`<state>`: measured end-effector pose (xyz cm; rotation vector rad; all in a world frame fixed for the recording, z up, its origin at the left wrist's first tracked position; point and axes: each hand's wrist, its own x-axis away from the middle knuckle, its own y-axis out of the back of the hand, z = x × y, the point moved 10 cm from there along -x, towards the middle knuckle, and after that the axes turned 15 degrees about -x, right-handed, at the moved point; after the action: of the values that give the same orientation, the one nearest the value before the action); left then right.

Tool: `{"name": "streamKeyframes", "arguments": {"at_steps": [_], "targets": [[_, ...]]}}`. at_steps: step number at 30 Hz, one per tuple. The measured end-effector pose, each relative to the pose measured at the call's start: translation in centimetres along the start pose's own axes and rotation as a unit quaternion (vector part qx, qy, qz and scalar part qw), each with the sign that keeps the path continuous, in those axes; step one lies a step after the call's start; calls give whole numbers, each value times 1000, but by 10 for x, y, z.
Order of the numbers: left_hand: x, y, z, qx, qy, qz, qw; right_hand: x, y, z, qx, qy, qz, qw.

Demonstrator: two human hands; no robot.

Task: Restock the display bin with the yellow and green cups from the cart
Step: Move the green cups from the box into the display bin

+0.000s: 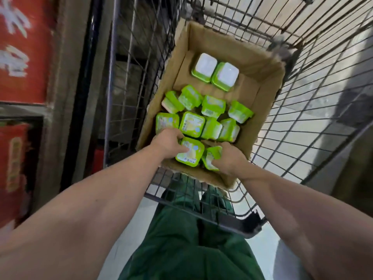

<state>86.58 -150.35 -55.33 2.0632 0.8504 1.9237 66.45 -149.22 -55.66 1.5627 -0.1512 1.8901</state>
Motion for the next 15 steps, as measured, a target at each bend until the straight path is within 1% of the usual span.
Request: {"name": "streamKeyframes", "arguments": {"at_steps": [3,5,7,10,11,12,14,15], "targets": [[7,3,-3,62,1,-5,998,9,12,3,-37,12,-1,999],[14,10,-7,89,-7,-16,996,17,18,-1,-116,5,8,993],[25,21,-10,111,-12,-23,993,27,25,-6,-230,-11,8,973],[47,33,-11,182,-6,-26,983,46,31,-5,-359,-21,25,933],[56,37,-11,225,-6,-29,974,53,35,1,-395,-14,32,918],[66,40,-10,287,-1,-30,958,63,40,9,-425,-5,38,904],[90,44,-8,420,14,-37,907,86,47,29,-468,18,67,881],[104,48,-7,471,15,-53,880,100,48,40,-478,31,88,874]]}}
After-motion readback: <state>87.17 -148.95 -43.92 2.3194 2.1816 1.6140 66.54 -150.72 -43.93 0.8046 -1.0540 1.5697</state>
